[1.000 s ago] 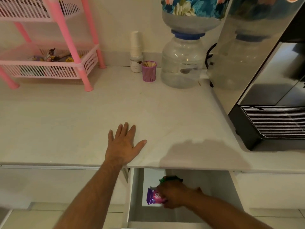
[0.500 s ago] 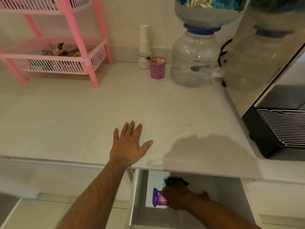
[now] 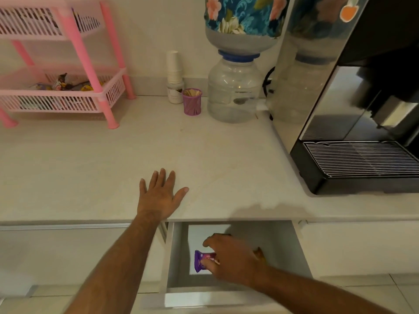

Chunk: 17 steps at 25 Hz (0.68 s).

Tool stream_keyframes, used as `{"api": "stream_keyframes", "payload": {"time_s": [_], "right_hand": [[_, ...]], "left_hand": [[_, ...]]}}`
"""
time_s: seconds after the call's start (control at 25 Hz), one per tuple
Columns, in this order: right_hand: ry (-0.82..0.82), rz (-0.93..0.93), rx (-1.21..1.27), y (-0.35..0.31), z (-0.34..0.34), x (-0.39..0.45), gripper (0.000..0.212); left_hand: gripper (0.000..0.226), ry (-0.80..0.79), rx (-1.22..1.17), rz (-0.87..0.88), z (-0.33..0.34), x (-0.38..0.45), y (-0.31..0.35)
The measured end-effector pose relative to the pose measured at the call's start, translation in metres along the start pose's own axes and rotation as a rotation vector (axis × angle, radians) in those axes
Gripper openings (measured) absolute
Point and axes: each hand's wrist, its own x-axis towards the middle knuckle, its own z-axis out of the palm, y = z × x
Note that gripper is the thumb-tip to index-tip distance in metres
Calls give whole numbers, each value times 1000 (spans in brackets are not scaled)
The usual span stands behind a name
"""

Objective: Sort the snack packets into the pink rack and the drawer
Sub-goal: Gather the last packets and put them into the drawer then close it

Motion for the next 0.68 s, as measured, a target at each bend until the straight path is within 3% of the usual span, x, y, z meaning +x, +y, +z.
{"api": "stream_keyframes", "payload": {"time_s": [0.16, 0.28, 0.48, 0.68], "right_hand": [[54, -2, -67, -1, 4, -55, 90], [183, -103, -373, 3, 13, -79, 115], [351, -116, -383, 1, 16, -72, 117], [299, -20, -407, 11, 12, -49, 117]], "left_hand": [[82, -52, -5, -20, 0, -8, 2], [79, -68, -5, -33, 0, -11, 3], [79, -62, -10, -33, 0, -10, 3], [80, -49, -7, -33, 0, -11, 4]]}}
